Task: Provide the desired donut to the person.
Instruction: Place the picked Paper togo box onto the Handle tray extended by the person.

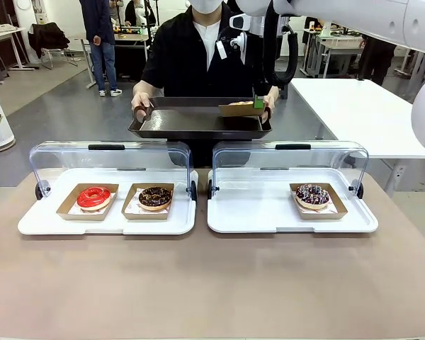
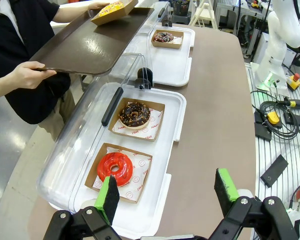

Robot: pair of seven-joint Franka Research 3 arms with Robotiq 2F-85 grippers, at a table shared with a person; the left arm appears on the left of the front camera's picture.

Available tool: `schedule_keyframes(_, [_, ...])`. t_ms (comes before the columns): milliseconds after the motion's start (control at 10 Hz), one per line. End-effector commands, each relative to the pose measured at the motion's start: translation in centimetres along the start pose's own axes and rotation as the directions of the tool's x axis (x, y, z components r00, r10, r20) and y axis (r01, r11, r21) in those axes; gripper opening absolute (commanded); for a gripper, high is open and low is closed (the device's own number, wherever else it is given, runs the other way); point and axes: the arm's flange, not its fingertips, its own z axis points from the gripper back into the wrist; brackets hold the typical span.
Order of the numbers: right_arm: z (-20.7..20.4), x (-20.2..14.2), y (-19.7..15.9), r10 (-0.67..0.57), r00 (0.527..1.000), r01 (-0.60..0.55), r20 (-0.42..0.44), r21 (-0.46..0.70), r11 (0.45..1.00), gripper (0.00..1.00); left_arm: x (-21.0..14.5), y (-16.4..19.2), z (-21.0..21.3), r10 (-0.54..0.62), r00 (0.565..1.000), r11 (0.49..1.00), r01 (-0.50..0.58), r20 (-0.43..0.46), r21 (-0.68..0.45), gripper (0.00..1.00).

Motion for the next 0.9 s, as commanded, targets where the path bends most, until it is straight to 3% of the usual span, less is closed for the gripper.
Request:
schedule_keyframes(0, [-0.2, -0.5, -0.1, 0.013, 1.0, -0.013, 0.014, 0.026, 1.0, 0.01, 0.1, 0.0, 0.0, -0.011, 1.0, 1.0, 0.011, 0.02, -0.002, 1.0])
schedule_keyframes(800, [-1.4, -0.1, -0.1, 0.023, 0.999, -0.025, 0.044, 0.047, 0.999, 0.01, 0.1, 0.0, 0.0, -0.011, 1.0, 1.0, 0.011, 0.02, -0.002, 1.0])
